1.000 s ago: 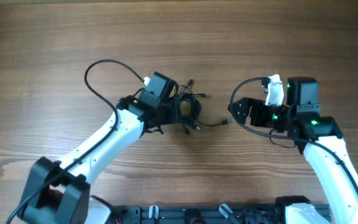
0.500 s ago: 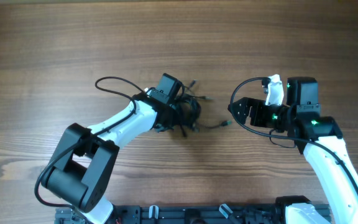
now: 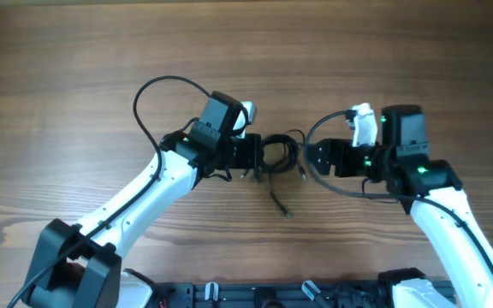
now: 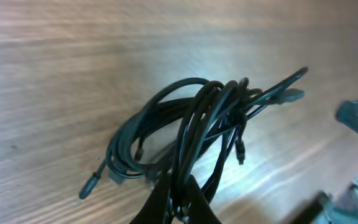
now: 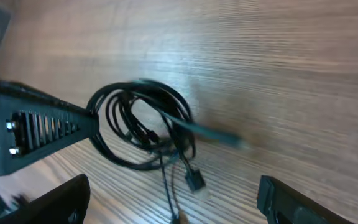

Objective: Untangle cables

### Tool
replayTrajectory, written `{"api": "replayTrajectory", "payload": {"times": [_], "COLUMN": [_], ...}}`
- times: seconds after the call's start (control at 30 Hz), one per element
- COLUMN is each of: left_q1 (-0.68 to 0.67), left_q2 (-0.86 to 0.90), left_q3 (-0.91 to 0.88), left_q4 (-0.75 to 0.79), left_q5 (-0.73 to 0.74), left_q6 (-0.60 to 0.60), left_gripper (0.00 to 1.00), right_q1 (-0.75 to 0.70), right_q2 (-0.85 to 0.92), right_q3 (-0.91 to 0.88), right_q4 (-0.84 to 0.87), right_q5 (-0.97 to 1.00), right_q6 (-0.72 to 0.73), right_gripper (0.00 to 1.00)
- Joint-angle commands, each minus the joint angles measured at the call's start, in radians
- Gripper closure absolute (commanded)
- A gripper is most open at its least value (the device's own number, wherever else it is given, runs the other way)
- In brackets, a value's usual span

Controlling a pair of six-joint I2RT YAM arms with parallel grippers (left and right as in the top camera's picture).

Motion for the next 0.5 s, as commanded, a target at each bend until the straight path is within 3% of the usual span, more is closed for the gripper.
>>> {"api": "replayTrajectory", "payload": {"times": [0.0, 0.13, 0.37, 0.4, 0.47], "left_q1": [-0.006, -0.009, -0.009, -0.009, -0.009], "left_q2": [-0.010, -0.010, -0.010, -0.010, -0.010], "left_q3": [0.005, 0.005, 0.005, 0.005, 0.004], "left_q4": [-0.006, -0.007, -0.010, -0.009, -0.010], "left_q5": [0.154, 0.186, 0.206, 0.206, 0.206], "left_q6": [0.060, 0.072, 0.072, 0.072, 0.072], "left_gripper": [0.96, 0.96, 0.96, 0.96, 0.96], "right_q1": [0.052, 0.074, 0.076, 0.076, 0.076], "right_q2": [0.005, 0.012, 0.126, 0.143, 0.184], "right_q3": [0.018, 0.018, 0.017, 0.017, 0.017], "right_q4": [0.006, 0.023, 0.033, 0.034, 0.042], "right_q5": [0.086, 0.213, 0.097, 0.090, 0.091], "right_q6": [-0.127, -0.131, -0.128, -0.129, -0.127], "right_gripper": [0.14, 0.22, 0.30, 0.36, 0.59]}}
